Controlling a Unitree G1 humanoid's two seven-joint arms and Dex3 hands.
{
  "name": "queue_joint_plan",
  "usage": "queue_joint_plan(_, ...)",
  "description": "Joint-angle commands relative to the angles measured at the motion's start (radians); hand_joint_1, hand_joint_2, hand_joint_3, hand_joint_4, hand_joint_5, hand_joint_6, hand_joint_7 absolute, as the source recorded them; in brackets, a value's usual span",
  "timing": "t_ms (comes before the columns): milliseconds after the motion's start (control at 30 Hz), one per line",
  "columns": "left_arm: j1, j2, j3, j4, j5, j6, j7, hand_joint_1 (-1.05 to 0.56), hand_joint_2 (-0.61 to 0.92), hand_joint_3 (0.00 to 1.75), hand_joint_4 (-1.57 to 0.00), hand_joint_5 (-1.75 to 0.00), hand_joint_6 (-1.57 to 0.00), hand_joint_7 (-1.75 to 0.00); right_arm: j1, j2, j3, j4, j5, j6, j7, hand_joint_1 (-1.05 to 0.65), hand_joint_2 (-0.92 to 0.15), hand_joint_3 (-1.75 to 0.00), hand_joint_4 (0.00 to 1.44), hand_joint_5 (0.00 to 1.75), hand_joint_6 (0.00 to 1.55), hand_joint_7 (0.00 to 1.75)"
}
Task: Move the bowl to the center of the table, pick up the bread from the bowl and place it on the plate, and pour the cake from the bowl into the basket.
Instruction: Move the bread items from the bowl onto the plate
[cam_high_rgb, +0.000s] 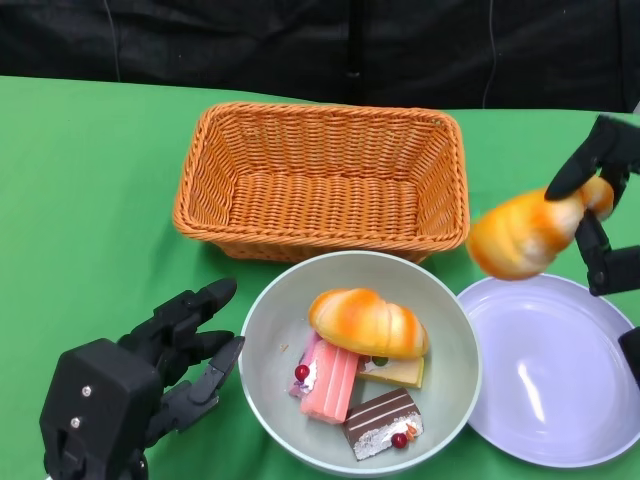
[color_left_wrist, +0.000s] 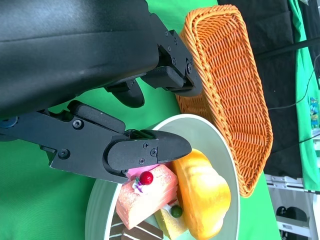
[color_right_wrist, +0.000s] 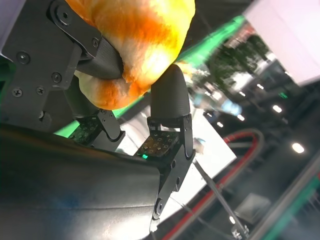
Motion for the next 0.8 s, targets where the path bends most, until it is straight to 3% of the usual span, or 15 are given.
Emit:
queue_joint_plan(33, 0.019, 0.011, 0.006, -0.019, -0.004, 0.006, -0.003, -0.51, 0.92, 0.5, -0.19, -0.74, -0.48, -0.02, 0.017, -0.04, 0.011, 0.013, -0.04, 0.033, -0.014, 0.11, -0.02, -1.75, 1.03, 1.73, 0.95, 1.47)
queue_joint_plan(167, 0.03, 0.007, 0.007, -0.028, -0.01, 0.002, -0.003, -0.5, 0.92, 0.51, -0.2, -0.74, -0.48, -0.02, 0.035, -0.067, 0.03, -0.017, -0.065, 0.11, 0.018, 0.08, -0.05, -1.73, 1.0, 1.75, 0.92, 1.48)
queue_joint_plan(267, 0.035, 0.005, 0.004, -0.039, -0.009, 0.008, -0.002, -0.5, 0.92, 0.51, -0.2, -0.74, -0.48, -0.02, 0.034, -0.123, 0.064, -0.023, -0.133, 0.171, 0.062, 0.08, -0.13, -1.58, 0.97, 1.75, 0.89, 1.45)
queue_joint_plan(367, 0.036, 0.004, 0.002, -0.048, -0.006, 0.019, 0.0, -0.5, 0.92, 0.51, -0.18, -0.73, -0.48, -0.02, 0.02, -0.157, 0.1, -0.011, -0.206, 0.196, 0.043, 0.11, -0.12, -1.46, 0.97, 1.75, 0.89, 1.49)
queue_joint_plan(533, 0.036, 0.004, 0.002, -0.051, -0.006, 0.024, 0.001, -0.5, 0.92, 0.51, -0.18, -0.73, -0.49, -0.02, 0.019, -0.168, 0.117, -0.013, -0.213, 0.21, 0.031, 0.11, -0.12, -1.43, 0.97, 1.75, 0.88, 1.52)
queue_joint_plan(567, 0.036, 0.002, -0.003, -0.058, -0.003, 0.03, 0.003, -0.5, 0.92, 0.51, -0.18, -0.72, -0.49, -0.02, 0.002, -0.187, 0.137, -0.012, -0.239, 0.243, 0.074, 0.11, -0.12, -1.43, 0.97, 1.75, 0.88, 1.52)
queue_joint_plan(633, 0.035, -0.001, -0.009, -0.066, 0.001, 0.036, 0.005, -0.5, 0.92, 0.5, -0.19, -0.72, -0.49, -0.02, -0.021, -0.216, 0.168, -0.021, -0.27, 0.303, 0.149, 0.04, -0.25, -1.22, 0.94, 1.75, 0.76, 1.7)
queue_joint_plan(800, 0.033, -0.002, -0.01, -0.071, 0.001, 0.042, 0.004, -0.5, 0.92, 0.51, -0.2, -0.72, -0.48, -0.01, -0.03, -0.23, 0.192, -0.032, -0.267, 0.347, 0.175, 0.01, -0.32, -1.15, 0.92, 1.75, 0.73, 1.74)
